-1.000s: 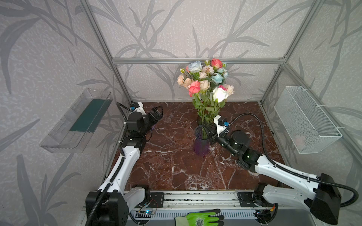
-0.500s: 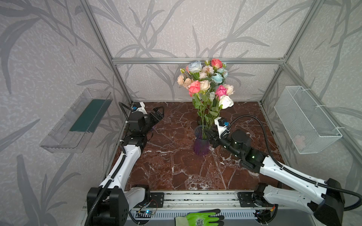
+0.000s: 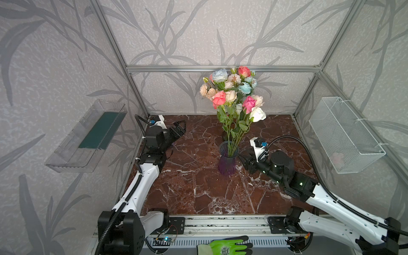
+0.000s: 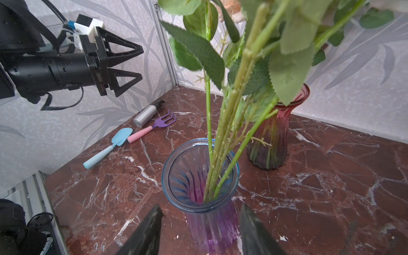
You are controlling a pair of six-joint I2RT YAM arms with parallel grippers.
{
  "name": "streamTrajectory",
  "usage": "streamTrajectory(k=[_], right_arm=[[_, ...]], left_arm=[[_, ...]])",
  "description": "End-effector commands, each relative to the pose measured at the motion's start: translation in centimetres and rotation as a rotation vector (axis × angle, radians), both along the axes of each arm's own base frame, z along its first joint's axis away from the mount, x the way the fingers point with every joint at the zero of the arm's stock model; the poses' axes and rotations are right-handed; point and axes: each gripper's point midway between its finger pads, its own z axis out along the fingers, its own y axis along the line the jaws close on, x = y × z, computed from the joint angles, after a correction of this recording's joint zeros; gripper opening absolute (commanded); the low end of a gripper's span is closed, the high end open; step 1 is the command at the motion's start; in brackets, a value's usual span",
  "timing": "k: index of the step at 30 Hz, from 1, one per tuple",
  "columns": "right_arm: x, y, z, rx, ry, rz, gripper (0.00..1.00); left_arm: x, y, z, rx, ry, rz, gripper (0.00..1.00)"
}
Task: Arrange flowers in a vase
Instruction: Place the flower in the vase, then reset both arms
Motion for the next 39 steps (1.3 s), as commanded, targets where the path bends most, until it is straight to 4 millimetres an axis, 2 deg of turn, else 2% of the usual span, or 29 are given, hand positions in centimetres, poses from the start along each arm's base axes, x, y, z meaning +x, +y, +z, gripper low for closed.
streamTrajectory(k=[1,4,6,7,8,9,11,12,14,17,22,24,26,28,31,33,35,39], right_arm=[[-1.1,-2.0,0.0,-0.019,0.002,-0.032,0.58],[-1.8,-4.0,0.1,-0.017,-0.017,-0.078,0.6],[-2.3,-5.7,0.3,-0.023,-0.041,-0.117,0.65],[-2.4,-6.4,0.4,-0.033,-0.055,-0.138,0.68],[-2.4,-7.5,0.7,-0.039,-0.077,-0.176,0.76],[-2.5,-8.5,1.1,-0.032,-0.102,-0.21,0.96],[-2.6,-10.1,2.1,-0.015,-0.159,-0.267,0.99],[-2.8,-10.6,2.8,-0.012,-0.187,-0.278,0.99],[-2.8,-11.4,4.0,0.041,-0.222,-0.316,0.99],[-1.5,-13.6,4.3,0.135,-0.258,-0.496,0.99],[0.1,-15.6,2.8,0.053,-0.364,-0.688,0.99],[0.3,-14.8,2.1,0.019,-0.439,-0.66,0.99],[0.9,-14.5,1.4,-0.008,-0.473,-0.666,0.99],[2.0,-14.3,0.1,-0.062,-0.437,-0.668,0.99],[3.6,-14.2,-1.4,-0.109,-0.395,-0.652,0.99],[4.7,-14.6,-2.1,-0.112,-0.386,-0.646,0.99],[5.8,-15.3,-3.0,-0.141,-0.369,-0.645,0.99],[7.6,-17.6,-4.6,-0.167,-0.377,-0.67,0.99]], left_arm=[[-0.4,0.5,1.1,0.047,-0.031,0.026,0.91],[-0.8,0.9,1.8,0.089,-0.052,0.042,0.91],[-1.3,1.1,2.6,0.145,-0.065,0.052,0.92],[-1.7,1.3,3.2,0.18,-0.075,0.067,0.98],[-2.1,1.5,3.6,0.234,-0.075,0.091,0.99],[-2.7,1.8,4.2,0.3,-0.077,0.128,0.99],[-4.0,2.3,5.2,0.425,-0.062,0.2,0.99],[-4.8,3.0,5.1,0.451,-0.027,0.248,0.99],[-6.3,4.7,3.6,0.436,0.04,0.339,0.99],[-7.9,6.2,0.5,0.437,0.076,0.406,0.99],[-9.7,7.9,-3.1,0.441,0.093,0.489,0.99],[-10.3,9.4,-4.3,0.412,0.072,0.595,0.99],[-10.4,10.3,-5.1,0.418,0.019,0.662,0.99],[-10.4,10.9,-5.8,0.46,0.023,0.693,0.99],[-8.9,9.4,-5.9,0.614,-0.055,0.58,0.99],[-8.2,8.4,-6.5,0.684,-0.134,0.529,0.99],[-8.2,9.2,-7.5,0.735,-0.157,0.581,0.99],[-7.7,9.5,-10.6,0.859,-0.07,0.544,0.99]])
